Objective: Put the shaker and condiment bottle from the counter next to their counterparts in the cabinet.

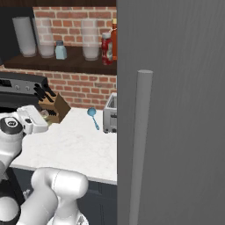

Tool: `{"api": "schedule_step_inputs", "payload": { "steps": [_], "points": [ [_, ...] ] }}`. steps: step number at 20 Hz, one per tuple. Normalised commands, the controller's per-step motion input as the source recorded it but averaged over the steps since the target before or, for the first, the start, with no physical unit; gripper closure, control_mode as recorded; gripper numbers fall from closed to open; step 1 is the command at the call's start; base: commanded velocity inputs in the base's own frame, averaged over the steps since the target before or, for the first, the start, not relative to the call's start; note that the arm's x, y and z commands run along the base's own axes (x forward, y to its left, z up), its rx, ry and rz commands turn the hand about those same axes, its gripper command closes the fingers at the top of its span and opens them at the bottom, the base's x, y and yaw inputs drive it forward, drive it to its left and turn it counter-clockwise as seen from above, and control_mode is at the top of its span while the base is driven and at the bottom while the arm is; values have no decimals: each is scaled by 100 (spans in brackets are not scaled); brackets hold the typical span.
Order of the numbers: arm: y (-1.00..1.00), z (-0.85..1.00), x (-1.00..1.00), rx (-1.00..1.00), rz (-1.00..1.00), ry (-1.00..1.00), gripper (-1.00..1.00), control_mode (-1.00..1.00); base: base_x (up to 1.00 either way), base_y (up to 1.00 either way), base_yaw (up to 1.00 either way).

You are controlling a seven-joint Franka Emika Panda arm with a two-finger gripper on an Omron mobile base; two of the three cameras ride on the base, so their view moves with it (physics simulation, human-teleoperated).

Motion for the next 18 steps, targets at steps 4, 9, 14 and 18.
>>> {"api": "schedule_step_inputs", "payload": {
  "steps": [4,9,14,18],
  "points": [
    [0,64,-10,0,8,0,100,-100,0,0,0],
    [0,76,-5,0,6,0,100,-100,0,0,0],
    [0,69,-7,0,5,0,100,-100,0,0,0],
    [0,65,-5,0,4,0,100,-100,0,0,0]
  ]
}}
